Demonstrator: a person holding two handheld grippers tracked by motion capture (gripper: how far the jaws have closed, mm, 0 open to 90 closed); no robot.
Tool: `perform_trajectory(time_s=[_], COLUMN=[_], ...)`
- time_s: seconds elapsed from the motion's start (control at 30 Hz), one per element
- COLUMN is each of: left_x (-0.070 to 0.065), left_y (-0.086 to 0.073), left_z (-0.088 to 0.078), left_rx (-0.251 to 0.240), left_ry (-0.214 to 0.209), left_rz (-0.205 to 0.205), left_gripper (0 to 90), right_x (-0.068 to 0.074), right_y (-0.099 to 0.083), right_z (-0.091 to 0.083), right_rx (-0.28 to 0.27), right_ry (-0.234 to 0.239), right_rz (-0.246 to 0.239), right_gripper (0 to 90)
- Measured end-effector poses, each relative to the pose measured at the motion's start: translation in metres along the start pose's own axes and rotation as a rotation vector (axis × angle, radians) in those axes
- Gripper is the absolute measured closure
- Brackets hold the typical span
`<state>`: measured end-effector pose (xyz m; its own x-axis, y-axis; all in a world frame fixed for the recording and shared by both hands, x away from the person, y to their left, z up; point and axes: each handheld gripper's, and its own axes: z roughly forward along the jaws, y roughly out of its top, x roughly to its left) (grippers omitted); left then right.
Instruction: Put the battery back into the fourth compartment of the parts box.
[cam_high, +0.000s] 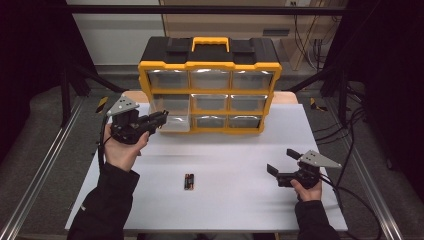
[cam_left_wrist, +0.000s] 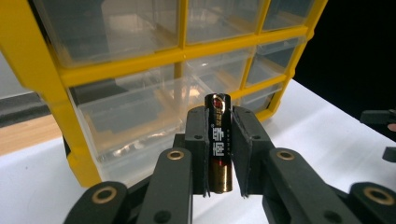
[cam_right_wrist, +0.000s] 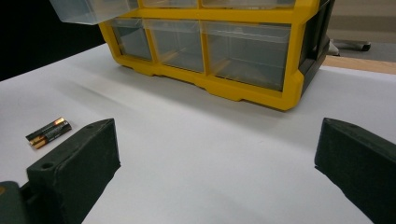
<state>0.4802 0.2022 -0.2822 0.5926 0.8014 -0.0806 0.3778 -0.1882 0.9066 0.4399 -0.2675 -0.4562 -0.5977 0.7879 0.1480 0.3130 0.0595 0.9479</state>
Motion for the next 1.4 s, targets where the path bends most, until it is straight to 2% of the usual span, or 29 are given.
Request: perform_trajectory(time_s=[0.23,0.53,0.87,1.13,1.4], left_x=[0.005,0.020,0.037,0.045,0.046], left_y=[0.016,0.024,0.021,0.009,0.002], left_z=[0.009,0.025,0.047,0.061,0.066], left_rx=[-0.001,0.002,0.029,0.081,0.120], left_ry=[0.014,0.018,0.053,0.075,0.084], left_rz=[0.007,-0.003,-0.007,-0.003,0.009], left_gripper=[76.3,76.3,76.3,76.3,76.3], right_x=[0.000,0.000,0.000,0.000,0.000], right_y=[0.000,0.000,0.000,0.000,0.000], right_z=[0.000,0.000,0.000,0.000,0.000], right_rx=[0.000,0.002,0.000,0.000,0.004], right_ry=[0.000,0.001,0.001,0.002,0.002], right_rz=[0.000,0.003,0.000,0.000,0.004], right_gripper=[0.3,0.3,0.3,0.3,0.3])
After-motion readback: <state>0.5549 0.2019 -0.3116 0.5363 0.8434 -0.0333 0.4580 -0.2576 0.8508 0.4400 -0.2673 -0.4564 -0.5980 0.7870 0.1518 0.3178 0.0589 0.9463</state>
